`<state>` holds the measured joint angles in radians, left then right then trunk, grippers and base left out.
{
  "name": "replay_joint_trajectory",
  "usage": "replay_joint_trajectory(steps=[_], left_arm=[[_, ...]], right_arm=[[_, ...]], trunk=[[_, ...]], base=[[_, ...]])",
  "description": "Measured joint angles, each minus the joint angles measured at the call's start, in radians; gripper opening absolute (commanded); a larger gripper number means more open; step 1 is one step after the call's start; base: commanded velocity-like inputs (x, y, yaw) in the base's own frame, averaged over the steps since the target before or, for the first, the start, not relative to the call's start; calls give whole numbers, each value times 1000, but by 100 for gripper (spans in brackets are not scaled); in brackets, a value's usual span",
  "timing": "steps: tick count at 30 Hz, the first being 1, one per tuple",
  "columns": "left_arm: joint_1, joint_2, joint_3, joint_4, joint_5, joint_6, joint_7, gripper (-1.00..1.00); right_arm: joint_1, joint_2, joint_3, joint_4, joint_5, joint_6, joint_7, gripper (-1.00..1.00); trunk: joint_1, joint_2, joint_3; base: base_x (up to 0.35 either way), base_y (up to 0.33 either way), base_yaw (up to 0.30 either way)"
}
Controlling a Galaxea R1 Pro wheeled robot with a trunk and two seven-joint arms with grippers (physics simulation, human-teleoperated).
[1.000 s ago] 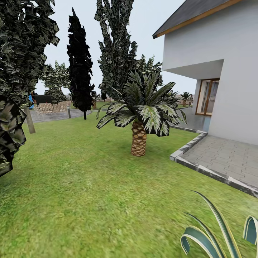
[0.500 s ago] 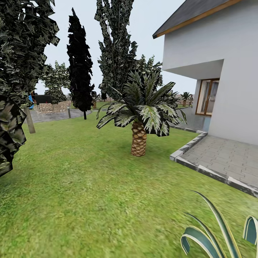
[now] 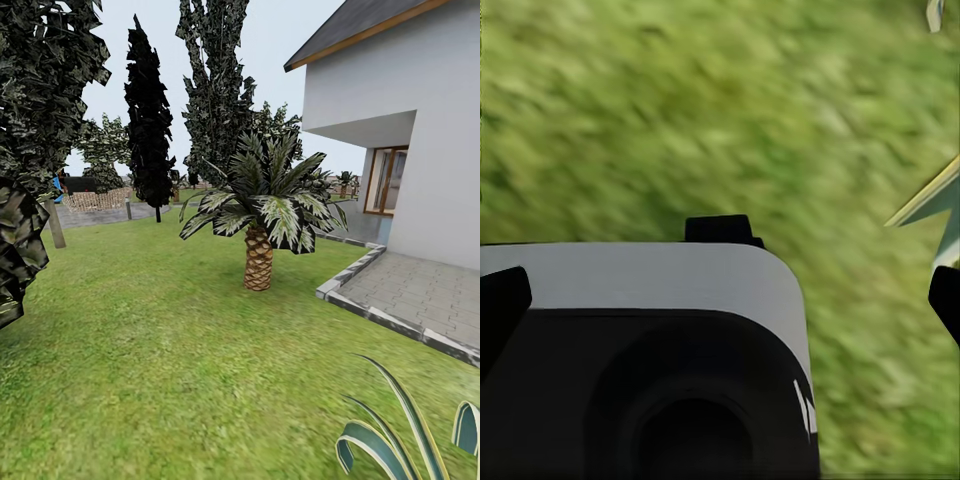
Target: Take the three Easter eggs out of the wicker basket on the lawn in the garden, then place them on the lawn next to a single tree (choose any tree) so that all three eggs are next to the same tree and none are left in the basket.
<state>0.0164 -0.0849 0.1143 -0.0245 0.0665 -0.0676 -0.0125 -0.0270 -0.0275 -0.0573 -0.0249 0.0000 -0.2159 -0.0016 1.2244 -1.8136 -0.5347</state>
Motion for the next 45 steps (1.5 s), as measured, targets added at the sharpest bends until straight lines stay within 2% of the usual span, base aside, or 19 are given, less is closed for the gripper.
replay_joint_trajectory(steps=[12, 19, 45], left_arm=[[0, -1, 1, 0, 0, 0, 0, 100], [0, -2, 1, 0, 0, -1, -1, 100], [0, 1, -2, 0, -2, -1, 0, 100]], right_arm=[[0, -2, 2, 12, 1, 0, 1, 100], [0, 0, 0, -33, 0, -3, 0, 100], [0, -5, 0, -40, 1, -1, 0, 100]], trunk=[[0, 0, 0], [0, 0, 0], [0, 0, 0]], base=[[0, 0, 0], [0, 0, 0], [0, 0, 0]])
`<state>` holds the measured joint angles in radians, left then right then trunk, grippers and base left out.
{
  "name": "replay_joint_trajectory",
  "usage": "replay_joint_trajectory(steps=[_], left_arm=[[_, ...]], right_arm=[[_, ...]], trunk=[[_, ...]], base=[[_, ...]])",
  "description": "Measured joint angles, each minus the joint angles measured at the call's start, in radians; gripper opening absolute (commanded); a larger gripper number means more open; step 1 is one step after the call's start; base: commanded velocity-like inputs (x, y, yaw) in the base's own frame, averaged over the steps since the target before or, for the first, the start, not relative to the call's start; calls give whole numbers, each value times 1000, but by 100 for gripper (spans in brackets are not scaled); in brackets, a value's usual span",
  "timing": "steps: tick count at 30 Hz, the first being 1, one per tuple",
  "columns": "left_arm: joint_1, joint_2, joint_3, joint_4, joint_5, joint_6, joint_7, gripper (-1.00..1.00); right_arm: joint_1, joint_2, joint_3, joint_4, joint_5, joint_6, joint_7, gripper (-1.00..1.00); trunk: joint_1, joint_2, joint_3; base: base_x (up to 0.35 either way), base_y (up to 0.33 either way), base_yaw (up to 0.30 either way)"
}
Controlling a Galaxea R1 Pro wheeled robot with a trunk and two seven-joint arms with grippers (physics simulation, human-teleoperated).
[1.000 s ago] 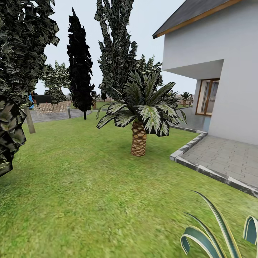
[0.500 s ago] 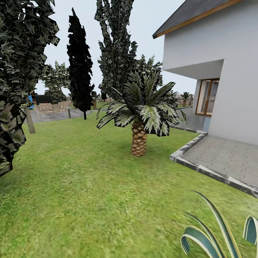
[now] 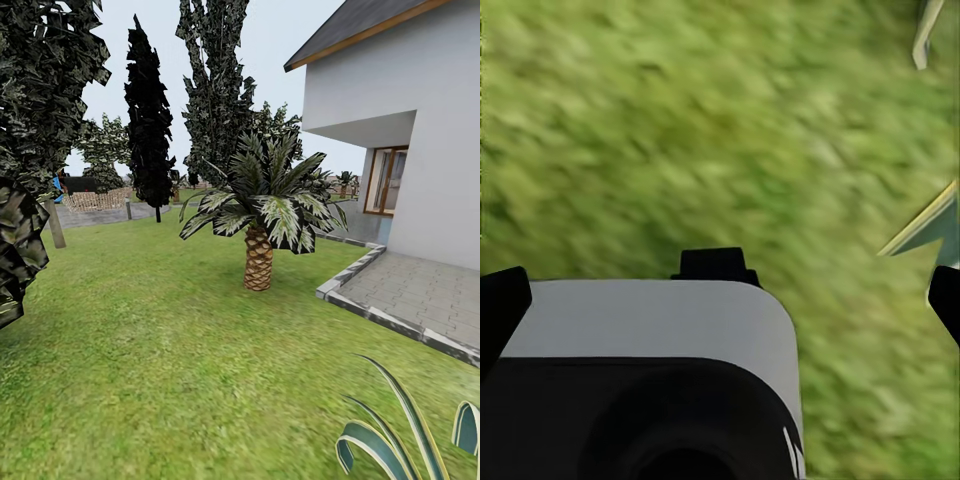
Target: Take the three Easter eggs out of the wicker basket on the lawn in the garden, then place them on the lawn next to a single tree (choose any tree) so that all three eggs are next to the same tree and none are left in the basket.
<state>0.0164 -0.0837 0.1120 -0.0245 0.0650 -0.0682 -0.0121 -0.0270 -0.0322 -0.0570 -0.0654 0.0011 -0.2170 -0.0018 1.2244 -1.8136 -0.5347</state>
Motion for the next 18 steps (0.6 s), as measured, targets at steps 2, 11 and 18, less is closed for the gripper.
replay_joint_trajectory(steps=[2, 11, 18], left_arm=[[0, 0, 0, 0, 0, 0, 0, 100], [0, -1, 0, -1, 1, 0, 0, 100], [0, -6, 2, -2, 2, 0, -7, 100]], right_arm=[[0, 1, 1, 1, 0, 0, 0, 100], [0, 4, 2, 3, -3, 0, 0, 100], [0, 6, 3, -18, -1, -2, 3, 100]], trunk=[[0, 0, 0], [0, 0, 0], [0, 0, 0]], base=[[0, 0, 0], [0, 0, 0], [-24, 253, 0]])
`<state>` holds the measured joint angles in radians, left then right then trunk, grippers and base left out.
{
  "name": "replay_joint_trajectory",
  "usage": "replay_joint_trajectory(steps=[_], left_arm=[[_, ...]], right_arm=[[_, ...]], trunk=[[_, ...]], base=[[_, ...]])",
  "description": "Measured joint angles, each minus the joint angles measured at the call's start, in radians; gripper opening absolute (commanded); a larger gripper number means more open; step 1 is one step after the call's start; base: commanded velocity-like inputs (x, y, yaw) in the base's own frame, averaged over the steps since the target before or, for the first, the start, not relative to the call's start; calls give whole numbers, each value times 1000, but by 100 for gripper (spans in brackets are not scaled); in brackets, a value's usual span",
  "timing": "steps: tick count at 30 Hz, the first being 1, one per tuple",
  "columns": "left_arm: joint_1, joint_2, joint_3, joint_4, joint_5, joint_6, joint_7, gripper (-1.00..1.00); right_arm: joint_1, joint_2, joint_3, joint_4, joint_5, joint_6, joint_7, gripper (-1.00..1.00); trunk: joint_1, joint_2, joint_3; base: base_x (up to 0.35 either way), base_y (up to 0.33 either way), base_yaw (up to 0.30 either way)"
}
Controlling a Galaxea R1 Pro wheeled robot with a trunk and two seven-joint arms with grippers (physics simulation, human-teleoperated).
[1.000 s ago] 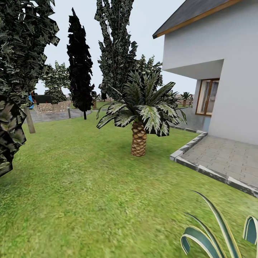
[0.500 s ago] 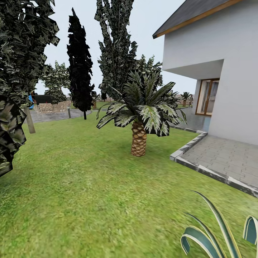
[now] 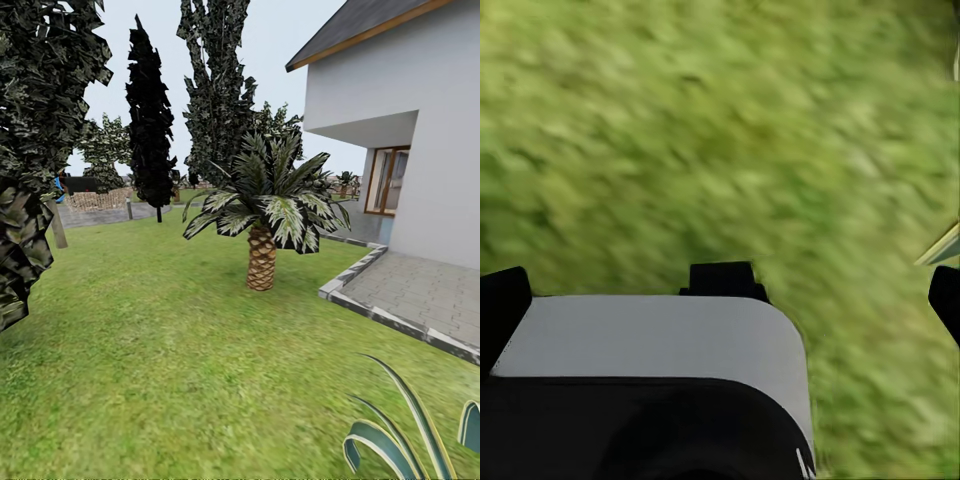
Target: Take the three Easter eggs out of the wicker basket on the lawn in the garden, then place them on the lawn next to a single tree (choose any tree) so that all three eggs are next to the same tree and none are left in the basket.
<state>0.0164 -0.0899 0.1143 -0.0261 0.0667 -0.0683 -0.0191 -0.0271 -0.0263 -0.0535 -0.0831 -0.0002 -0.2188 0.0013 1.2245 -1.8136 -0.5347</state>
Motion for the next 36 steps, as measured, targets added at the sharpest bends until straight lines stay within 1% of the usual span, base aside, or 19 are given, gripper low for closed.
replay_joint_trajectory(steps=[7, 16, 36], left_arm=[[0, -1, 2, 0, 0, -1, -4, 100], [0, 0, 1, 0, 1, -1, -5, 100], [0, 1, -1, 0, 1, 0, -3, 100]], right_arm=[[0, -1, -2, -11, 0, 1, 1, 100], [0, -4, -3, -11, -1, 2, 0, 100], [0, -4, -2, -11, 0, 2, 1, 100]], trunk=[[0, 0, 0], [0, 0, 0], [0, 0, 0]], base=[[-79, 317, 0], [-12, 297, 0], [0, 20, 0]])
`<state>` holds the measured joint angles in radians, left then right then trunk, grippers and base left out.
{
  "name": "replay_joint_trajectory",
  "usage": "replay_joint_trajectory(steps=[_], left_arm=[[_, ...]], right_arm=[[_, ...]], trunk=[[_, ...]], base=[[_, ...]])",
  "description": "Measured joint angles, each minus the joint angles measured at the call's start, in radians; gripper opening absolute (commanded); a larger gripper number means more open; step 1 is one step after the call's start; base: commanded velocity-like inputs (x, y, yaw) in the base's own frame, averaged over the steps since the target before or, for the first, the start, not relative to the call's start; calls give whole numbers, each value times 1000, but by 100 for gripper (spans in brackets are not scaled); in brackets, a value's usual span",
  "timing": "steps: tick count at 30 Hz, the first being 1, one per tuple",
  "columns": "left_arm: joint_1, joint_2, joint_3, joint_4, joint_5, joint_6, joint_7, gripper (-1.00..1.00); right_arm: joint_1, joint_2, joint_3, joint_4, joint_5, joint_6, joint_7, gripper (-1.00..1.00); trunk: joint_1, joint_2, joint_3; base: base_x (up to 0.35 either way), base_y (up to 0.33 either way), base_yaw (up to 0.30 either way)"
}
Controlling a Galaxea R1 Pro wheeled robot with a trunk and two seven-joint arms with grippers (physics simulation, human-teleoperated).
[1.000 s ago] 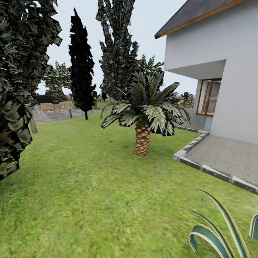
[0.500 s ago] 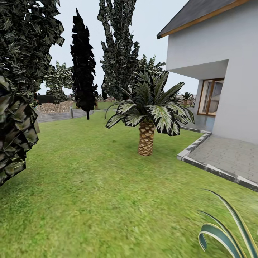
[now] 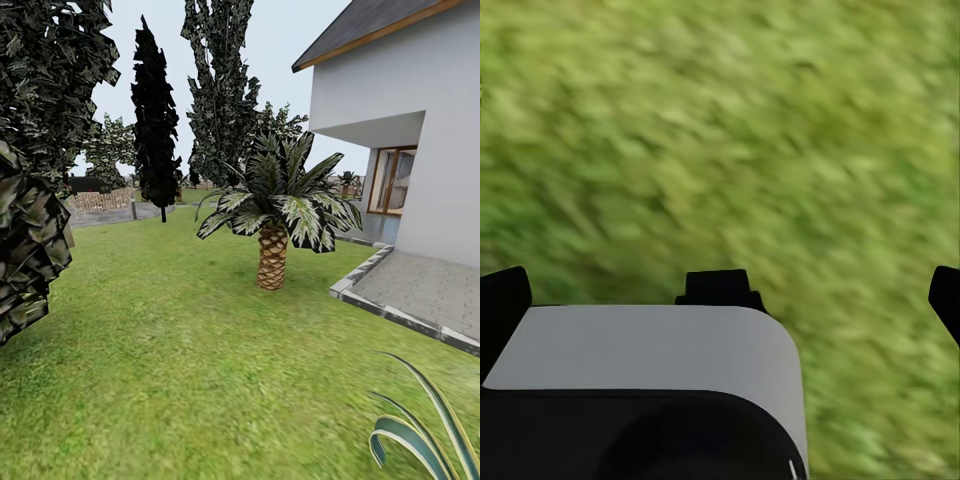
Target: Take the three Easter eggs out of the wicker basket on the lawn in the garden, then place them on the lawn next to a single tree (choose any tree) so that all three eggs are next to the same tree and none are left in the basket.
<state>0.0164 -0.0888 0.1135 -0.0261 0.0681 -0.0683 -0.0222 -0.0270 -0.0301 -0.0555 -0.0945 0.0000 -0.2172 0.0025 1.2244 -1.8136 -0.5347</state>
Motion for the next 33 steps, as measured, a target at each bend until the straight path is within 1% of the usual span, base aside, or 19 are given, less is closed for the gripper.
replay_joint_trajectory(steps=[7, 10, 12, 15, 20, 24, 33], left_arm=[[0, 0, 0, 0, 0, 0, 0, 100], [0, -17, 0, 0, 1, -2, 3, 100], [0, -27, 0, 0, 1, -2, 3, 100], [0, -31, 0, -1, 1, -2, 3, 100], [0, -21, -1, -3, 1, -2, 3, 100], [0, -14, -1, -3, 1, -2, 3, 100], [0, -12, -1, -3, 1, -3, 3, 100]], right_arm=[[0, 0, 2, 0, 1, 2, 4, 100], [-3, 17, 3, 5, 4, 2, 6, 100], [-3, 18, 2, 5, 4, 2, 6, 100], [-4, 21, 2, 4, 3, 1, 5, 100], [-4, 25, 0, 3, 1, 0, 4, 100], [-4, 24, -1, 3, 0, 0, 4, 100], [-4, 24, 0, 3, 1, 0, 4, 100]], trunk=[[0, 0, 0], [0, 0, 0], [0, 0, 0], [0, 0, 0], [0, 0, 0], [0, 0, 0], [0, 0, 0]], base=[[0, 0, 0], [0, 0, 0], [0, 0, 0], [0, 0, 0], [0, 0, 0], [0, 0, 0], [0, 0, 0]])
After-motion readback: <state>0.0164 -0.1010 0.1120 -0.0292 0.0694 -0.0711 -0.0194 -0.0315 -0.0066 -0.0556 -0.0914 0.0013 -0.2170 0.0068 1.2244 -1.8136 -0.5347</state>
